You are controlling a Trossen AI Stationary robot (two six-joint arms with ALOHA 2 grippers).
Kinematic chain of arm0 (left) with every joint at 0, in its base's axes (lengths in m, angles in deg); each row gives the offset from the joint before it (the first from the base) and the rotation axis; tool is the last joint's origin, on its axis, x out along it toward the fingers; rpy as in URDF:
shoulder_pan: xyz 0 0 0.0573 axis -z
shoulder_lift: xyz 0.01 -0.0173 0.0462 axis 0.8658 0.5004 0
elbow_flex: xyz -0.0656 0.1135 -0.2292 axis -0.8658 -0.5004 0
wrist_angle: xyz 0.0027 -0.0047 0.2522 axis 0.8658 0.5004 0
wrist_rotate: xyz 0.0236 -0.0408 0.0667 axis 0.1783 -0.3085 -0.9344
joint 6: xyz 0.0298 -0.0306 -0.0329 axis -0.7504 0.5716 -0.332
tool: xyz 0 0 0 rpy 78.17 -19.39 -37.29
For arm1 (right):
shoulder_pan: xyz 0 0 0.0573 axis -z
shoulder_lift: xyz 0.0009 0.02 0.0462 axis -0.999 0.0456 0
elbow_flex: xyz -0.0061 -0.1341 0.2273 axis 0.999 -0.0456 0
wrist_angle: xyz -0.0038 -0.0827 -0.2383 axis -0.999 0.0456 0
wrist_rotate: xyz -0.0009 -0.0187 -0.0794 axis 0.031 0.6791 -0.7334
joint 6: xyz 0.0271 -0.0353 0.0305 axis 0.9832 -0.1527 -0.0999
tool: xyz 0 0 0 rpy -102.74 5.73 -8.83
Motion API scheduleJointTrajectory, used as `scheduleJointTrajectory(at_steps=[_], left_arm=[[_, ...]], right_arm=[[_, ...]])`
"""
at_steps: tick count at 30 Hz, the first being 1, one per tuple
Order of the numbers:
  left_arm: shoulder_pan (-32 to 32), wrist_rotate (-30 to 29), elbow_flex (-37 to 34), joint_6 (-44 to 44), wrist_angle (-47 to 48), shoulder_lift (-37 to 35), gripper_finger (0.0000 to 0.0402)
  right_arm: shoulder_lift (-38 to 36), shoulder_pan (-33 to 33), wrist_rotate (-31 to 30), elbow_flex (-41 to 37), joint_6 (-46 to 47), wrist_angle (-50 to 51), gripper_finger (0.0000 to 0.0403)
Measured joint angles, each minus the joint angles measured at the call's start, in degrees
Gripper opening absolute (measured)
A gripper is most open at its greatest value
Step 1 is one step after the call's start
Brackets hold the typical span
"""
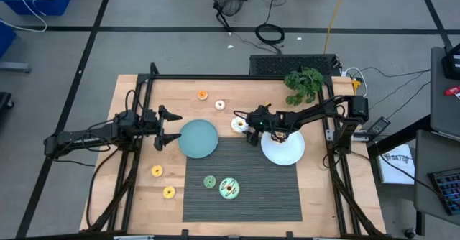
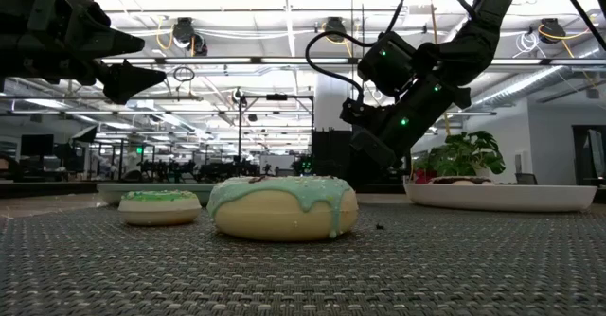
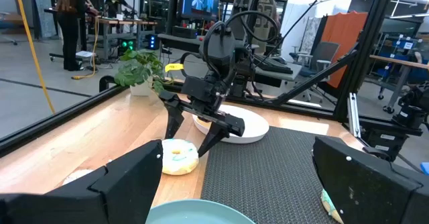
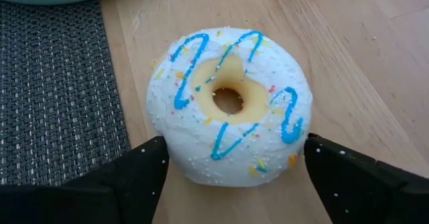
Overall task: Pick & Place donuts
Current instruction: Put the large white donut on the white plate
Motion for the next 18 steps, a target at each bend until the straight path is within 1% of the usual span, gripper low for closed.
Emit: scheduleJointTrajectory(at_steps=[10, 18], left_arm=[[0.01, -0.01, 0.0, 0.0, -0.01, -0.01, 0.0379], [0.01, 0.01, 0.0, 0.0, 0.0, -0.02, 0.0379]], right_arm=[[0.0, 0.0, -0.02, -0.02, 0.0, 0.0, 0.0277], [-0.01, 0.0, -0.07, -0.04, 0.02, -2.47, 0.0268]])
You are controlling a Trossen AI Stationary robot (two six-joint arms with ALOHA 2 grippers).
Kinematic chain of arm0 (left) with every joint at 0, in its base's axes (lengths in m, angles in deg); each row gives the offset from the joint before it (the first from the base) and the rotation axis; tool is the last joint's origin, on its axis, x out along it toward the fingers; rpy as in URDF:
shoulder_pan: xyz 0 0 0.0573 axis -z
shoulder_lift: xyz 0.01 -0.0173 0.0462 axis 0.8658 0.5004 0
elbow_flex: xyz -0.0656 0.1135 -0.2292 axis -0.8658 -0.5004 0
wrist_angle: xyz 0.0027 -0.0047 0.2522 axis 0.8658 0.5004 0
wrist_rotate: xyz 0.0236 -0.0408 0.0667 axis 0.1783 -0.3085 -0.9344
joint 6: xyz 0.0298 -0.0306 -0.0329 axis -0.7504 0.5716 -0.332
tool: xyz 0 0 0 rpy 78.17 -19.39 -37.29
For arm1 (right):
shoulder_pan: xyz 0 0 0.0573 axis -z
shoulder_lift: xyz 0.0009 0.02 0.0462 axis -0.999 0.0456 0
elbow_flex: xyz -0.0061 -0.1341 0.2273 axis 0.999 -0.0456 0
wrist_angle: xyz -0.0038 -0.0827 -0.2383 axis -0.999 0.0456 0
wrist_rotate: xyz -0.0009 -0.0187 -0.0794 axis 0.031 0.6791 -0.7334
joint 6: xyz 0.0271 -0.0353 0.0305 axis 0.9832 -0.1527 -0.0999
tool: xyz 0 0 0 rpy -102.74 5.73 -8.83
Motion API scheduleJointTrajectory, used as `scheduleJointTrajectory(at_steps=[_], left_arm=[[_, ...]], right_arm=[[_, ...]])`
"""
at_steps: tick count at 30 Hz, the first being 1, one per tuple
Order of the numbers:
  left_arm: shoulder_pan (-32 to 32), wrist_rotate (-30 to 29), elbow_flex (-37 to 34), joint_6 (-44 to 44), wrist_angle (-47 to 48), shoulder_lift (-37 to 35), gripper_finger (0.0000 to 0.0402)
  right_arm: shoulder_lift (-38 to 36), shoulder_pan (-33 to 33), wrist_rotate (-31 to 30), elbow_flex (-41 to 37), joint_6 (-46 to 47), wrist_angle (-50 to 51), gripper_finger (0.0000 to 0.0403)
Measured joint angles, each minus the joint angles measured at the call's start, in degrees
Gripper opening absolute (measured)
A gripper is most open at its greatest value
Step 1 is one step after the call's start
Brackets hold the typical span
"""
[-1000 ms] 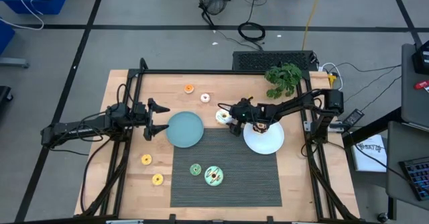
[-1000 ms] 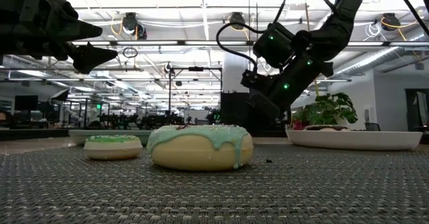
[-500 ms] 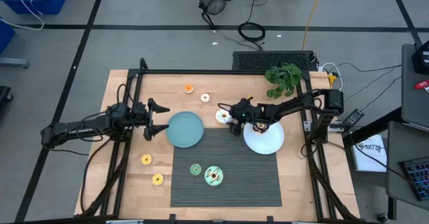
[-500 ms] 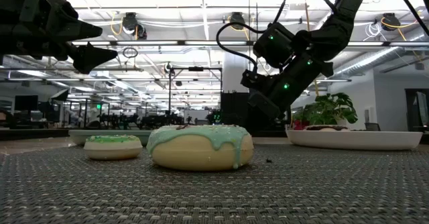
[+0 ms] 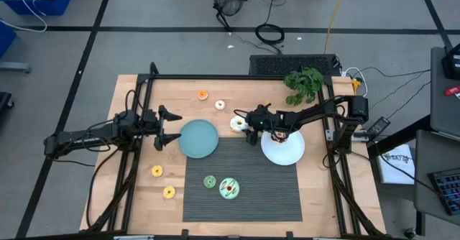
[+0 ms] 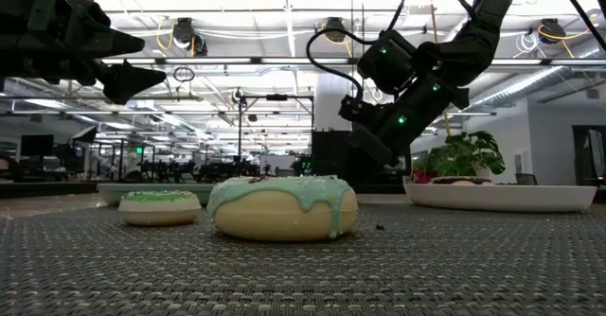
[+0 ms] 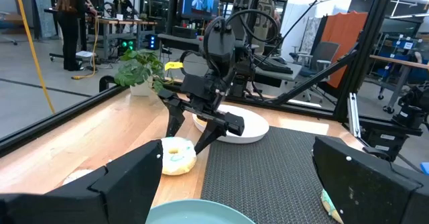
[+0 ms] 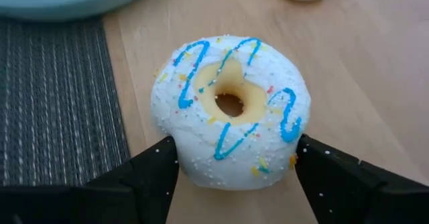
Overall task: Pick & Place donuts
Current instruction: Put the large white donut on the white plate
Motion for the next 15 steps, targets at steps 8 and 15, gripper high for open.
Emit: scheduleJointTrajectory(at_steps=[8, 15], left_arm=[[0.0, 0.01, 0.01, 0.0, 0.0, 0.0, 0.0379], [-0.01, -0.01, 0.0, 0.0, 0.0, 0.0, 0.0379]], right_arm=[[-2.32, -0.3, -0.04, 0.0, -0.02, 0.43, 0.0267], [-7.24, -2.45, -0.02, 0.0, 0.0, 1.85, 0.0267]])
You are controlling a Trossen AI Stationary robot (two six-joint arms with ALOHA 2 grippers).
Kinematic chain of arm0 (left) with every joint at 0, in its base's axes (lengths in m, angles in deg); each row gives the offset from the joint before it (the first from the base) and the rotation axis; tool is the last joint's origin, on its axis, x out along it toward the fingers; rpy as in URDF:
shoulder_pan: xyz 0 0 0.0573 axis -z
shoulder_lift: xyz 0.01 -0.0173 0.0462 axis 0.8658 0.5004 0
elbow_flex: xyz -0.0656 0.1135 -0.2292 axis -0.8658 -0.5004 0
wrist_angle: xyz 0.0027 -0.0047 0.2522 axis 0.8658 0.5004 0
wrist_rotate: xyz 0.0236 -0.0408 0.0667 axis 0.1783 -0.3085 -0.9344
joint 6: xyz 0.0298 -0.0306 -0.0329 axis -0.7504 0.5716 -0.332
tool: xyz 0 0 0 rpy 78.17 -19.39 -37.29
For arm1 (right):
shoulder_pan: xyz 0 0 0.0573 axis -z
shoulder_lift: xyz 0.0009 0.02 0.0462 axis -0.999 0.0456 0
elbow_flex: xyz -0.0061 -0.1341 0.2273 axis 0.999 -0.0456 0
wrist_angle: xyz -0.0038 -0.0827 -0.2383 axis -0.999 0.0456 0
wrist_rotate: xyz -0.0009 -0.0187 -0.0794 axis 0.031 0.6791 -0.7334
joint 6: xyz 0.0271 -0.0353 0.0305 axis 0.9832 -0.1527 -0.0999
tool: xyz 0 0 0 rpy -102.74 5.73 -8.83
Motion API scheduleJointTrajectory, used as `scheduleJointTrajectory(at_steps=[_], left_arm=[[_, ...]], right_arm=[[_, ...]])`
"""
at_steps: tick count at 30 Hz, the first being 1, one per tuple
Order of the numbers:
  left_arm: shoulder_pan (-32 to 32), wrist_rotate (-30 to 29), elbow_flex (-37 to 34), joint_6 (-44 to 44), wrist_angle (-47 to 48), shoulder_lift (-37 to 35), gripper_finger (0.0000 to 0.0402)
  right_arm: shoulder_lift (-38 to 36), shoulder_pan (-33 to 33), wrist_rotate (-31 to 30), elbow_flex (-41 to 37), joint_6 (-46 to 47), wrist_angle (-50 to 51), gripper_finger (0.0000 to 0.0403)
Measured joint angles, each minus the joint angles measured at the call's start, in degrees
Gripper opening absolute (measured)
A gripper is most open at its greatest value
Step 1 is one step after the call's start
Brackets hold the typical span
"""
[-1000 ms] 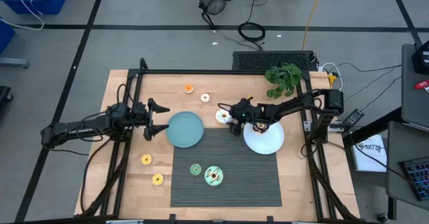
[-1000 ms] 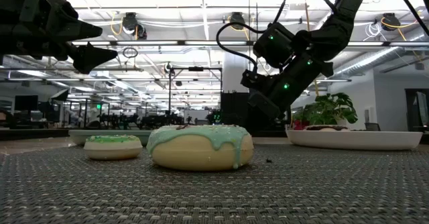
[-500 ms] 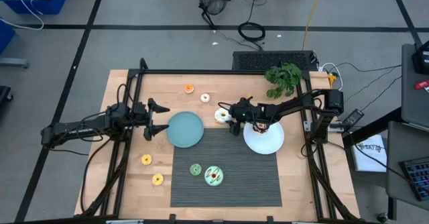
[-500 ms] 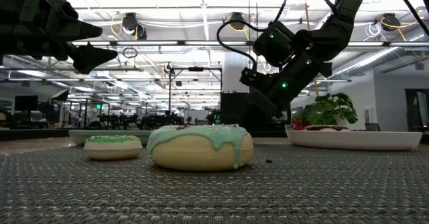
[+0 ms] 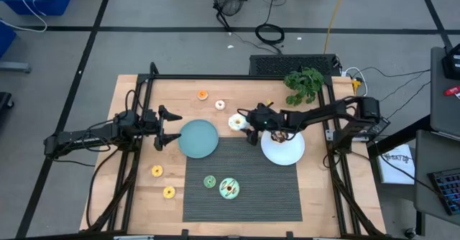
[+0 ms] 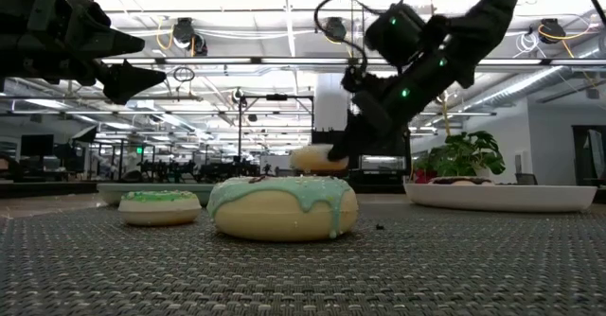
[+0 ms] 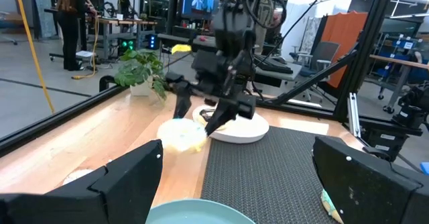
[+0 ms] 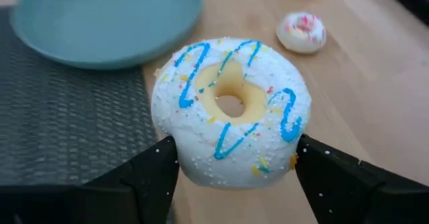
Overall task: Pick & Place donuts
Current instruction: Put the large white donut on the white plate
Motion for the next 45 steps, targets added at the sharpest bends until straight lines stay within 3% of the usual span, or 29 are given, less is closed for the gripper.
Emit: scheduleJointTrajectory(at_steps=[21, 29, 35, 38, 41, 45], left_arm=[[-0.01, 0.0, 0.0, -0.02, -0.02, 0.0, 0.0379], [0.0, 0.0, 0.01, 0.0, -0.03, 0.0, 0.0379], [-0.01, 0.0, 0.02, -0.02, -0.02, 0.01, 0.0379], [-0.01, 0.0, 0.01, 0.0, -0.02, 0.0, 0.0379], [-0.01, 0.0, 0.0, -0.02, -0.02, 0.0, 0.0379], [-0.01, 0.0, 0.0, 0.0, -0.02, 0.01, 0.0379]], right_arm=[[-25.25, -10.49, -0.04, 0.0, 6.49, 24.46, 0.0267], [-32.27, -13.0, -0.1, 0.0, 13.32, 34.16, 0.0267], [-36.64, -15.31, 0.1, 0.0, 25.62, 45.35, 0.0267], [-39.03, -16.22, 3.91, 0.0, 30.69, 50.28, 0.0267], [-41.76, -17.08, 7.44, 0.0, 31.93, 52.55, 0.0267], [-45.78, -18.41, 5.53, 0.0, 29.31, 52.51, 0.0267]])
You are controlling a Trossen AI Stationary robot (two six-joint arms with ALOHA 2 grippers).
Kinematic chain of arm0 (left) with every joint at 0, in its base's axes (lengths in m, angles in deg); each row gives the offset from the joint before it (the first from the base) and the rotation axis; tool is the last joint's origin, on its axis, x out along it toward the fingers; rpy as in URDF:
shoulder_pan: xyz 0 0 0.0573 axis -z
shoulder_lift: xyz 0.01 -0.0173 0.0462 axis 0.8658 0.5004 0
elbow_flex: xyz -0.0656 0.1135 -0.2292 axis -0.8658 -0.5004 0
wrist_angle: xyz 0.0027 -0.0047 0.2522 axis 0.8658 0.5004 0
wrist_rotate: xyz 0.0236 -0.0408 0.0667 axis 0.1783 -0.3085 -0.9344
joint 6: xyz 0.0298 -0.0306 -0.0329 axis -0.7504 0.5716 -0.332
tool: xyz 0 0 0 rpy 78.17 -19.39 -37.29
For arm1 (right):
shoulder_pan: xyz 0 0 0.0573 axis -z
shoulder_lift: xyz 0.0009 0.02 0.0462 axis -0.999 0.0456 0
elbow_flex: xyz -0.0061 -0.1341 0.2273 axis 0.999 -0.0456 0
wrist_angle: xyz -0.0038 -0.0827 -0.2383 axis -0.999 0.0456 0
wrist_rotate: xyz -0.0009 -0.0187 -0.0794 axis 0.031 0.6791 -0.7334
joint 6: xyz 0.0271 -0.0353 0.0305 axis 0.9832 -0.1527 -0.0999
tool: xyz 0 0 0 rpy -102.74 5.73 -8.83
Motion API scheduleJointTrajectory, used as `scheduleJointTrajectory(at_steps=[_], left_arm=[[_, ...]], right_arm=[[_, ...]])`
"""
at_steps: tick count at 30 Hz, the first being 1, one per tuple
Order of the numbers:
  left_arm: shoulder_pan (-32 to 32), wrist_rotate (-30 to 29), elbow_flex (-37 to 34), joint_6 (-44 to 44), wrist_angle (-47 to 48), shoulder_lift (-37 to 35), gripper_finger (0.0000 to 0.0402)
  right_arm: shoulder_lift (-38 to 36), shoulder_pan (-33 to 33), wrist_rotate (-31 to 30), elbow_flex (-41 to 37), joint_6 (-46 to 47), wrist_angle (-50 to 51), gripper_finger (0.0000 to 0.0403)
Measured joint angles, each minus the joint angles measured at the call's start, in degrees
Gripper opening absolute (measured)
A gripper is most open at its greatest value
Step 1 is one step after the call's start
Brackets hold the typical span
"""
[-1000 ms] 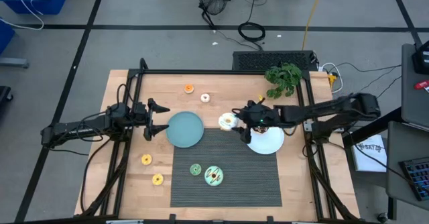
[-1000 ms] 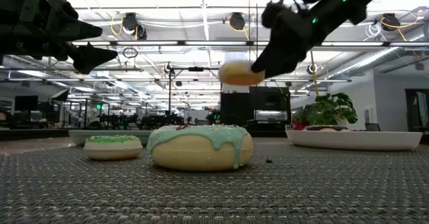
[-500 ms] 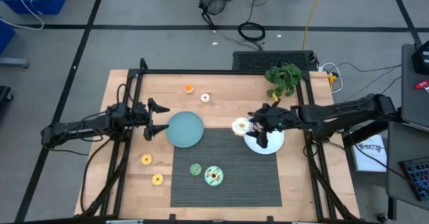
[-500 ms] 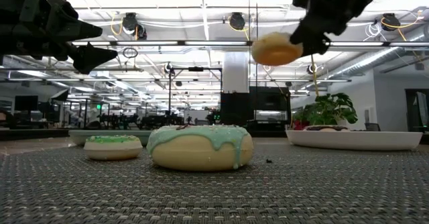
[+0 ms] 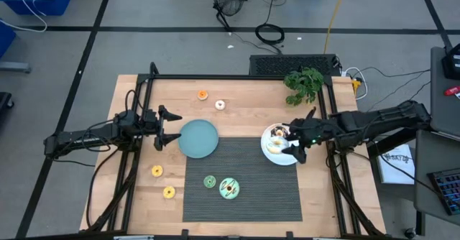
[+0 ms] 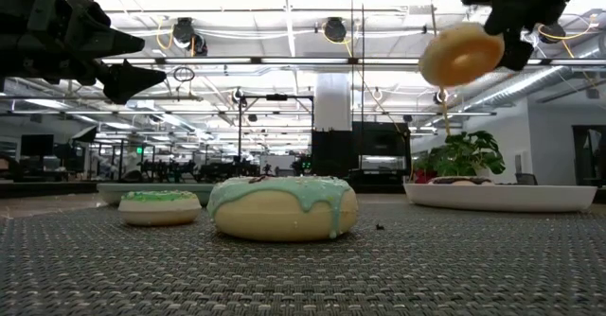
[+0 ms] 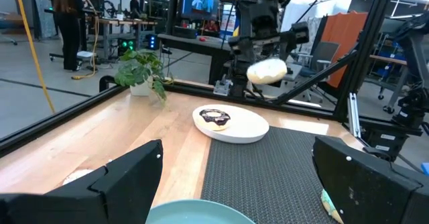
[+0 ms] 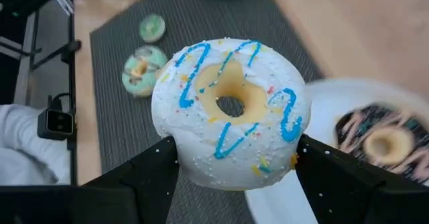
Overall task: Pick & Place donuts
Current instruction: Put the large white donut on the white plate
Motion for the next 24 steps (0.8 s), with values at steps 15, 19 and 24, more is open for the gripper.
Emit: scheduleJointTrajectory(at_steps=[15, 19, 24], left_arm=[[0.0, 0.0, 0.0, 0.0, 0.0, -0.02, 0.0379], [0.0, 0.0, 0.0, 0.0, 0.01, -0.02, 0.0379], [0.01, 0.0, 0.0, 0.0, 0.0, -0.02, 0.0379]], right_arm=[[-14.47, -0.15, -1.7, -5.26, -7.57, -0.55, 0.0267], [-17.13, -0.15, -1.05, -10.58, -5.39, -3.82, 0.0267], [-17.97, -0.13, -1.06, -19.46, -4.06, -14.64, 0.0267]])
